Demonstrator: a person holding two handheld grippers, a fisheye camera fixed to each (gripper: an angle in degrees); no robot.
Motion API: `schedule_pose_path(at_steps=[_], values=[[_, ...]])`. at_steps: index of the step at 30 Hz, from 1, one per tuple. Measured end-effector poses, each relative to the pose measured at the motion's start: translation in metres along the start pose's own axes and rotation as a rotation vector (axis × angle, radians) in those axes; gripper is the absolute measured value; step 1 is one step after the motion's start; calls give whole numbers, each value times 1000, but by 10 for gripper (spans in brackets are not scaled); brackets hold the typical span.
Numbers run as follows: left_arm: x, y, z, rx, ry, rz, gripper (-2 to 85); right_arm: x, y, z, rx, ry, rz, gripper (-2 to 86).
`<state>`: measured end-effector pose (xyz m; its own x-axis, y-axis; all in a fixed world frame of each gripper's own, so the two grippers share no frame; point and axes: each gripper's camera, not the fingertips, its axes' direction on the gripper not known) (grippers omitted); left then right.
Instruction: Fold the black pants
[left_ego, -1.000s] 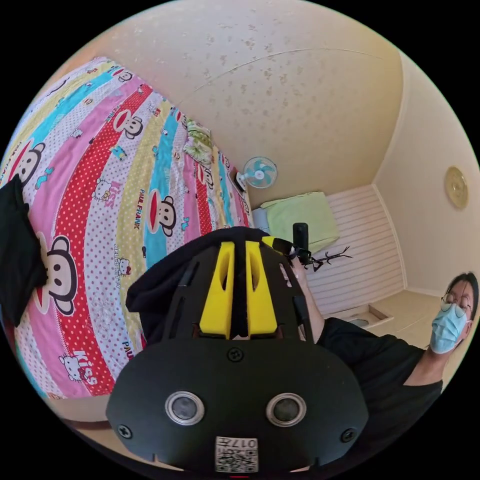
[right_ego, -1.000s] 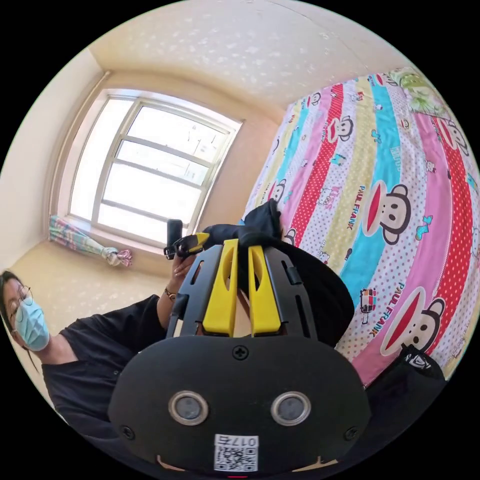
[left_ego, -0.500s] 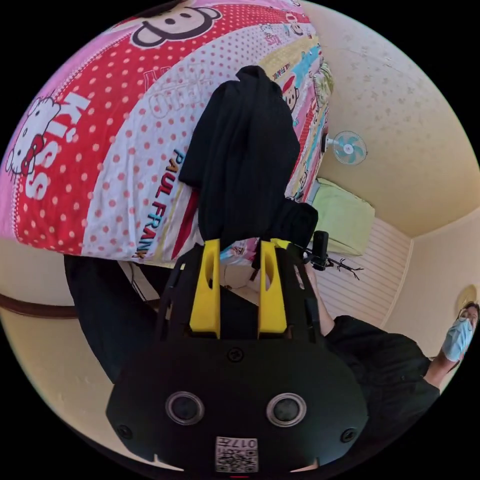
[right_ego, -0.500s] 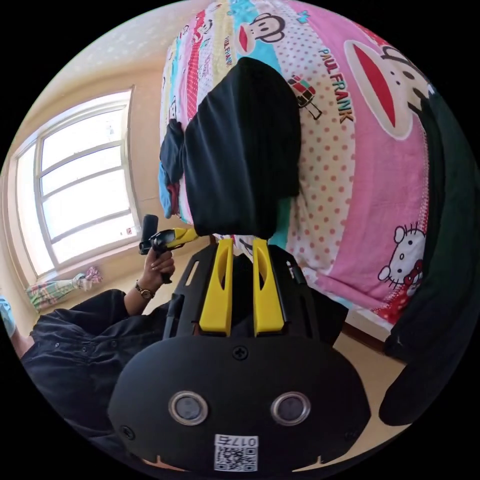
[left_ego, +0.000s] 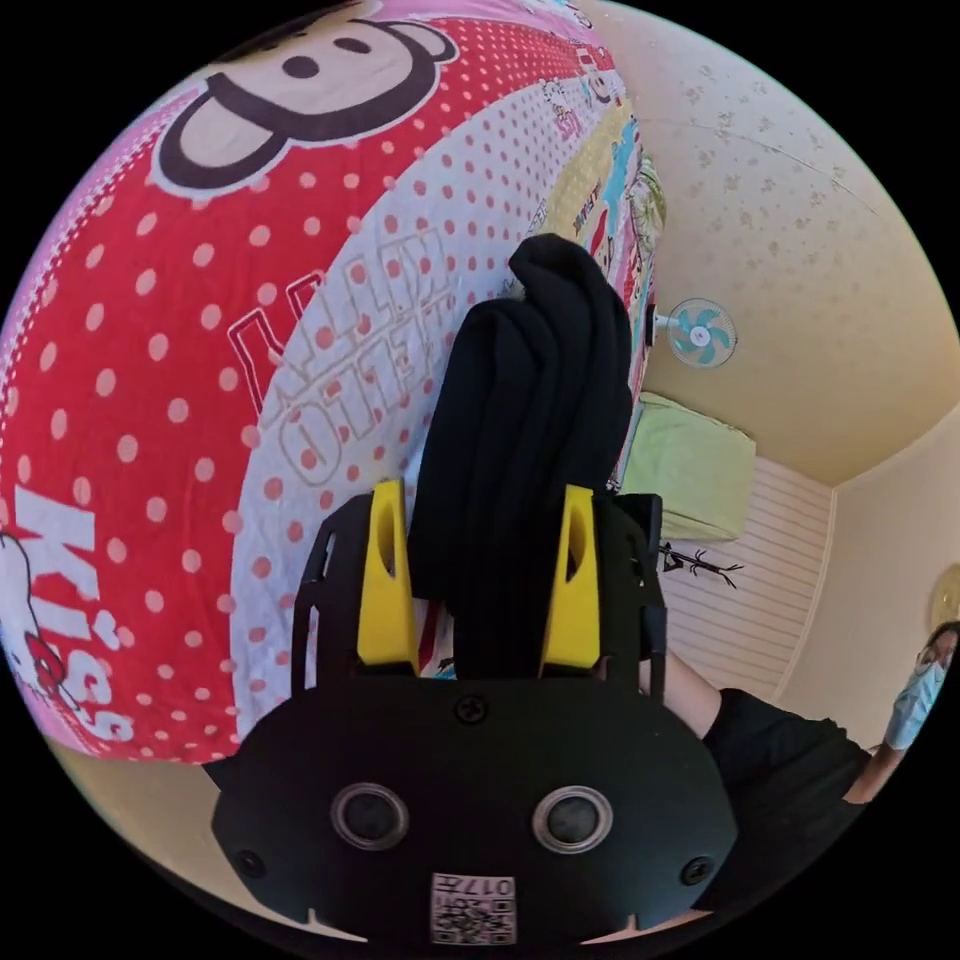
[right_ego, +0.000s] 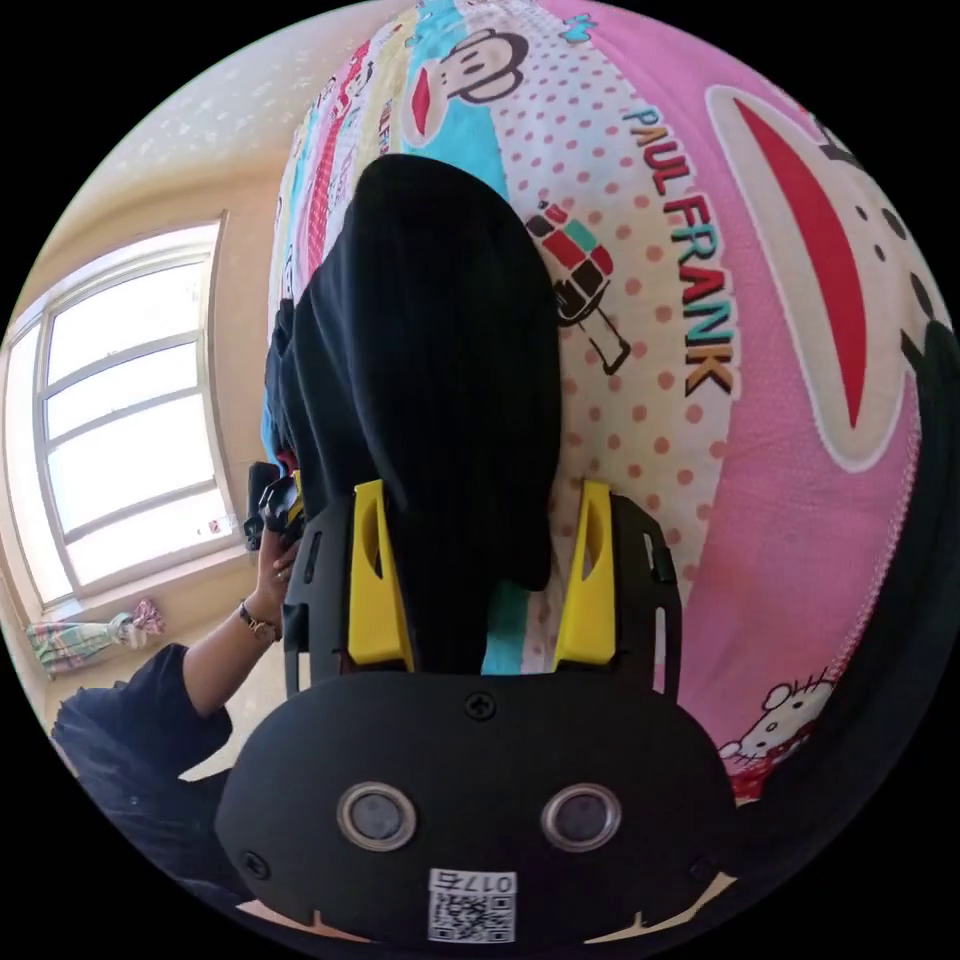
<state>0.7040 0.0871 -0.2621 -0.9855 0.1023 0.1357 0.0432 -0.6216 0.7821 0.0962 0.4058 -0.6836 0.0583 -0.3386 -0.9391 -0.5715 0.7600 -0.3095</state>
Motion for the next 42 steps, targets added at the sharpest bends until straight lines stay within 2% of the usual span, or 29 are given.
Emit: schedule_pose_path(at_steps=[2,3,5,8,12,15,18,22,27,30,32,34,35,37,39,42], values=[[0,11,8,-47,48,1,180,-5,16,6,22,-44,27,223],[-9,20,19,-127,133,-58,170,-4,27,6,32,-76,69,205],[-23,41,19,-150,208,-124,166,6,44,3,17,-144,146,172],[-29,74,-4,-179,154,-139,159,17,74,-5,-74,-298,173,138],[5,117,-45,-317,132,-43,146,-13,122,-42,-198,-367,2,128],[47,142,-71,-352,138,6,140,-44,153,-88,-194,-372,-118,126],[103,158,-83,-339,152,109,138,-64,178,-149,-112,-373,-215,125],[187,165,-70,-333,192,306,137,-73,213,-260,119,-344,-340,126],[293,170,0,-381,266,521,138,-64,257,-374,341,-192,-420,126],[315,167,60,-409,253,544,138,-35,273,-409,421,-95,-352,127],[305,160,107,-441,194,434,138,-6,272,-409,416,4,-277,128],[281,154,153,-476,75,310,125,53,255,-382,310,98,-21,128],[265,152,183,-527,14,259,109,65,251,-370,281,152,6,128],[244,154,226,-674,-63,239,99,107,229,-304,45,361,165,130],[225,158,251,-846,-33,167,101,119,229,-286,25,349,250,132],[226,152,222,-742,47,197,104,118,240,-290,43,249,258,135]])
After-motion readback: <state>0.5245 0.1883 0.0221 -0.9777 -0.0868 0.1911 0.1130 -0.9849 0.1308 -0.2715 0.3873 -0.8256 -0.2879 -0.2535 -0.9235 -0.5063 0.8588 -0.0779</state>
